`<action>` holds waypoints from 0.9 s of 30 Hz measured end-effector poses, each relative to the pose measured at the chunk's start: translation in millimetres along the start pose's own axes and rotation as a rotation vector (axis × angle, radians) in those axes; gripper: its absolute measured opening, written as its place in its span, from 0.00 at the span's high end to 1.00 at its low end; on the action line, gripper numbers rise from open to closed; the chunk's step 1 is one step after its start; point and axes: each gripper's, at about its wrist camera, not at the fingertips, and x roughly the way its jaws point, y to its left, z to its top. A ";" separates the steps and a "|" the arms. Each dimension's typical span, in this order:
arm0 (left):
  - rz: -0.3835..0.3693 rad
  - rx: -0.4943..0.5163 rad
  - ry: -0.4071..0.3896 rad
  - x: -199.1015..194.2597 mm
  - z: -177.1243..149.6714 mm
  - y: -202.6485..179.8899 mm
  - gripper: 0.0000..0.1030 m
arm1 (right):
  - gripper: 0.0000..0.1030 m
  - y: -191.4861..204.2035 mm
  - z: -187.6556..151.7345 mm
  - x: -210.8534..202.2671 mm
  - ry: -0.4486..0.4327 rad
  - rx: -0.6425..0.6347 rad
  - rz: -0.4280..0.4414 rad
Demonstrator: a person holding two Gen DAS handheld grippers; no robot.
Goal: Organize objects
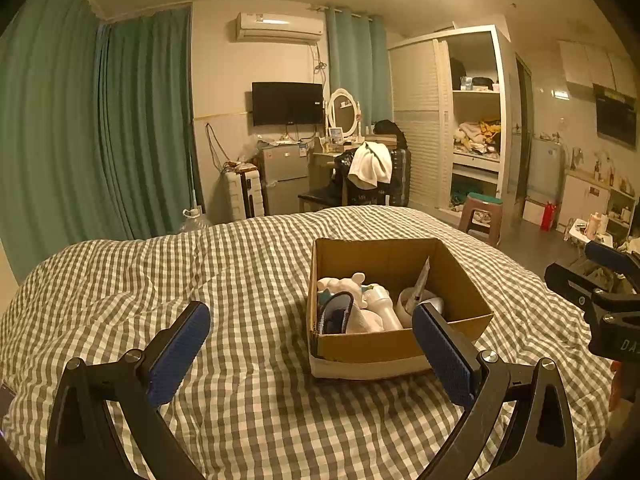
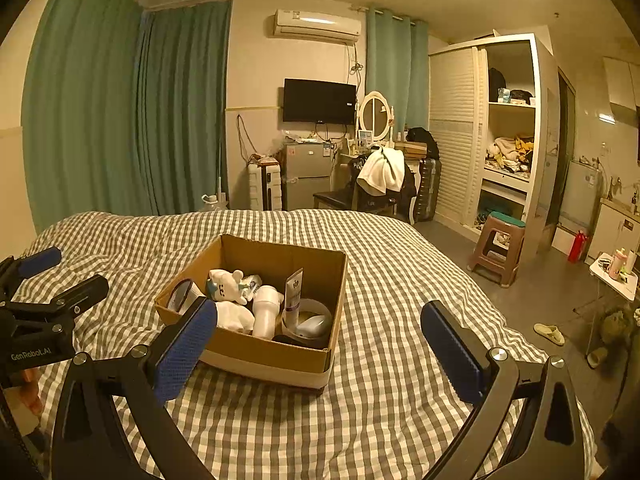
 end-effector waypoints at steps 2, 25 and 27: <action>0.002 0.001 -0.002 -0.8 0.1 0.1 0.00 | 0.01 0.5 -0.3 0.8 0.002 0.000 -0.001; 0.028 -0.017 0.006 -2.5 0.0 5.4 0.00 | 0.01 2.3 -5.5 8.7 0.023 -0.008 -0.007; 0.028 -0.017 0.004 -3.0 0.4 5.7 0.00 | 0.01 2.4 -5.5 8.4 0.024 -0.010 -0.008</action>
